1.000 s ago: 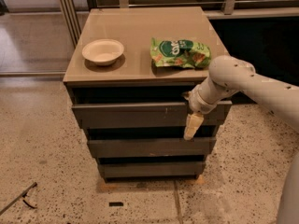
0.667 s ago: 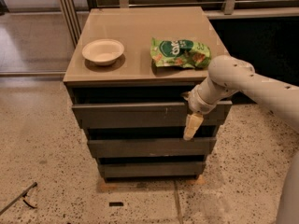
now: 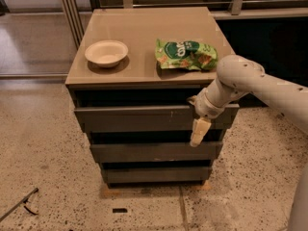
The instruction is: Open top drawer
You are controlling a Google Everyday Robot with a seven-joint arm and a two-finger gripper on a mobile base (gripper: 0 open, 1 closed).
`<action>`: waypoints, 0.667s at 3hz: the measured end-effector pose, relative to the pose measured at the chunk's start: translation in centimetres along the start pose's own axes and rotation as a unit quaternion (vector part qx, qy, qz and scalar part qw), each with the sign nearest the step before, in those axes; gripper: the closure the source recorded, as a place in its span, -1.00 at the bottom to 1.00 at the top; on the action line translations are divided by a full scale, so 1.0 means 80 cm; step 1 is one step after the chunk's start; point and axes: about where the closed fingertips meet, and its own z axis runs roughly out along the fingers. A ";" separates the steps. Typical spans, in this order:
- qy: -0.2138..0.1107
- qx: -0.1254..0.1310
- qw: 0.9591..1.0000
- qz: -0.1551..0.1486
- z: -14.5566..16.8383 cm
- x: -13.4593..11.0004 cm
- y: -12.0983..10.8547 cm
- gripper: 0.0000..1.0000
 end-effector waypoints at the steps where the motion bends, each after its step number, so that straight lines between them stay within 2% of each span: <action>1: -0.011 -0.019 1.000 0.009 -0.003 -0.001 0.015 -1.00; 2: -0.020 -0.041 0.999 0.022 -0.004 0.003 0.037 -1.00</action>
Offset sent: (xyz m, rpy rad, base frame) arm -0.0504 -0.0084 0.0019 0.0696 0.1439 -0.0089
